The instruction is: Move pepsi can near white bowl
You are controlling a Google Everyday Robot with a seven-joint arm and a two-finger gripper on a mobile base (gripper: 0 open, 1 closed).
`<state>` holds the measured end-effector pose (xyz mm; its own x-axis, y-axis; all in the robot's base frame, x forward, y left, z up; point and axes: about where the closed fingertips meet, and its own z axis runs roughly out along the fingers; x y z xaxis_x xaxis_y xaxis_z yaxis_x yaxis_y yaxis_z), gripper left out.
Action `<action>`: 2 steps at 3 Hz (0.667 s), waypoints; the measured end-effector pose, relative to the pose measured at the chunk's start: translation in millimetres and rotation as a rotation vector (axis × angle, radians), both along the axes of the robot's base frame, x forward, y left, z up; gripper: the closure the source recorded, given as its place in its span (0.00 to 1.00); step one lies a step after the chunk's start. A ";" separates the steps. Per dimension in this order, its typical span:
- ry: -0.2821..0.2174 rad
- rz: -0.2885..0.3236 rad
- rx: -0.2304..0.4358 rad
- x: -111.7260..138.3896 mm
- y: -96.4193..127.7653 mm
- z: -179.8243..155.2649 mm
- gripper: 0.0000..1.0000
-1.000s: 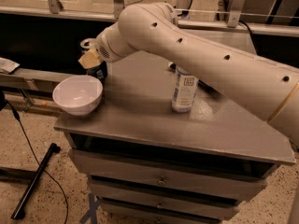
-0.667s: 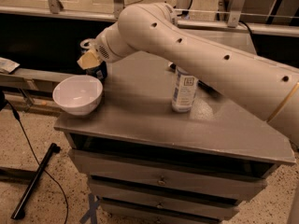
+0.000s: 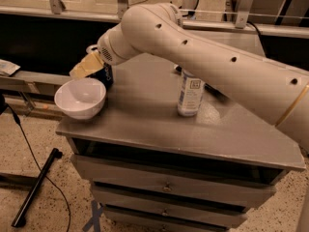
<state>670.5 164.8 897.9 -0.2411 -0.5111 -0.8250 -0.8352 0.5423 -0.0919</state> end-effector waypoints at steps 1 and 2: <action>-0.016 -0.022 0.053 2.7 -10.5 18.7 0.00; -0.073 -0.062 0.086 9.2 -37.1 58.7 0.00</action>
Offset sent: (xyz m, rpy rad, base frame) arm 0.0194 -0.0819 0.1257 0.1264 -0.1714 -0.1280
